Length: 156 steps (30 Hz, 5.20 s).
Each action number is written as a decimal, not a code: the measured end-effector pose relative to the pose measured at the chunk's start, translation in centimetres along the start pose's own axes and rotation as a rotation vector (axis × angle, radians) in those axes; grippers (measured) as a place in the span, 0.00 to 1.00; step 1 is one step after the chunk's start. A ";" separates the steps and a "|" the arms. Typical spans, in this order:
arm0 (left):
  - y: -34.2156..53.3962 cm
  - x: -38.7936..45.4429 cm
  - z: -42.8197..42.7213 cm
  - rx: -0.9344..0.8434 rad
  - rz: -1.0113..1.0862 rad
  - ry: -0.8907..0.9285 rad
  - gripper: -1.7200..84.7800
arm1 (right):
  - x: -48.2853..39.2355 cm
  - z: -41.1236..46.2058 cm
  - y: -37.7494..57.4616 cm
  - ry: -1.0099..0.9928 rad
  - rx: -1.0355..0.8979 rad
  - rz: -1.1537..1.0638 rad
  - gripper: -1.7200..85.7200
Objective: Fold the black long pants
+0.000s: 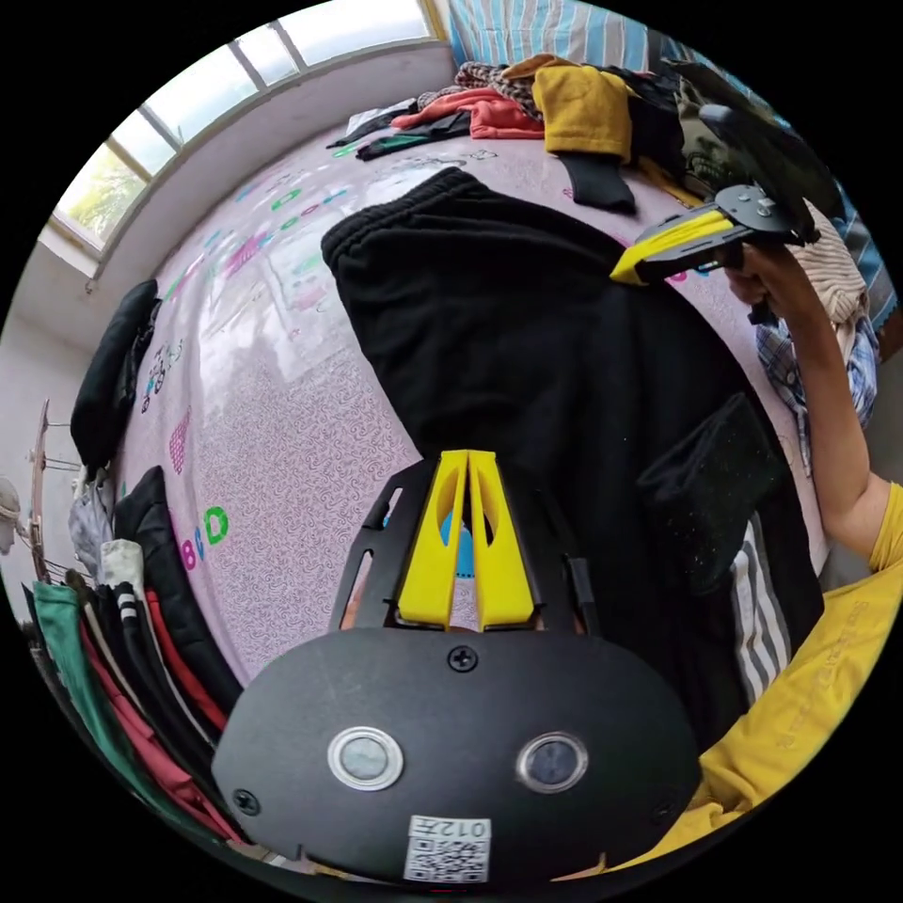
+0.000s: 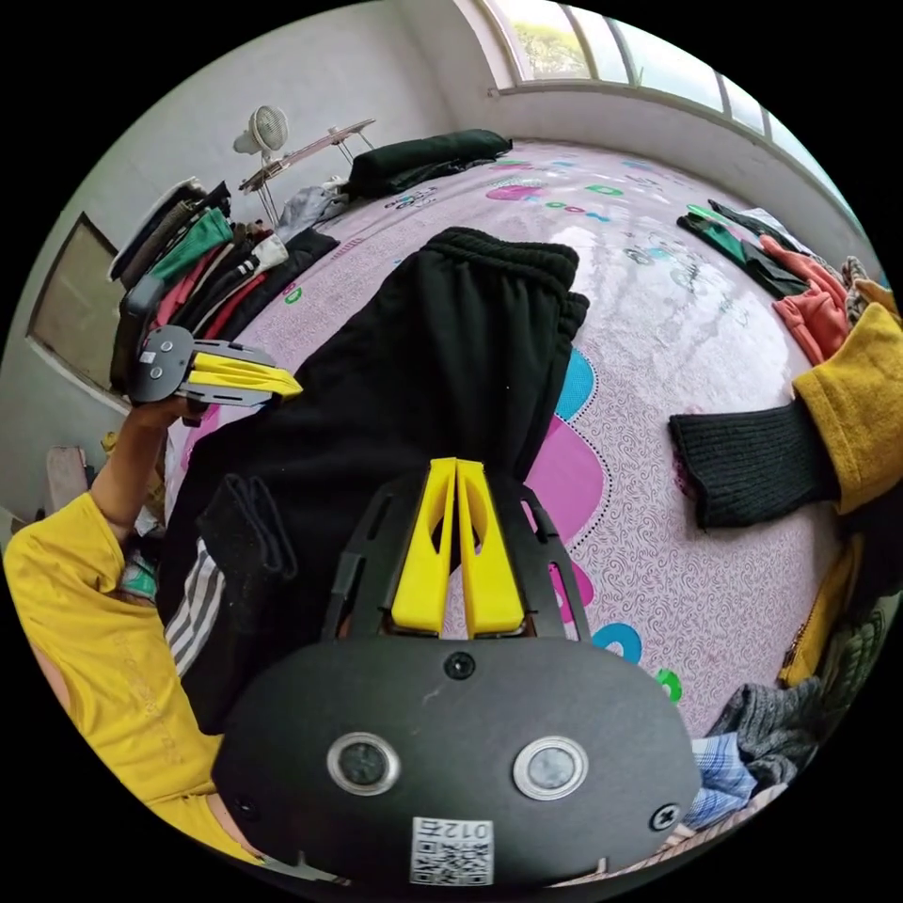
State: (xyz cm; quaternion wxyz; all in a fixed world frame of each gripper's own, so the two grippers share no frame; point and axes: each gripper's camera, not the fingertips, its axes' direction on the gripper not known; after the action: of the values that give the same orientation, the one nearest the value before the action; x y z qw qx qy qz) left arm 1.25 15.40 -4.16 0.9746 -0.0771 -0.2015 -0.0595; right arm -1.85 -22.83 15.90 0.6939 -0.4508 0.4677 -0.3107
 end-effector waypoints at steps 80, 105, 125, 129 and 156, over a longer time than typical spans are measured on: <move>29.7 -9.3 1.0 0.273 -0.150 0.087 0.14 | -51.4 11.1 10.1 0.136 0.246 -0.099 0.03; 32.9 -28.4 9.4 0.307 -0.586 0.775 0.03 | -46.8 15.5 4.3 0.062 0.114 -0.112 0.03; 32.7 -29.1 7.3 0.438 -0.462 0.719 0.02 | -47.4 13.0 11.0 -0.052 0.044 -0.135 0.03; 28.9 -26.8 9.4 0.243 -0.417 0.609 0.02 | -48.3 14.0 12.2 -0.052 -0.020 -0.141 0.03; 33.8 -8.6 14.7 0.207 -0.234 0.517 0.02 | -46.1 4.1 28.6 0.053 0.042 0.015 0.03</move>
State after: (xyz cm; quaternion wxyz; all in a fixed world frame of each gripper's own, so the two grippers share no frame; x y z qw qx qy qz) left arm -7.24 51.85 1.41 0.9829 0.0640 0.0407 -0.1680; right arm -14.84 29.29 7.38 0.6927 -0.4244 0.4828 -0.3271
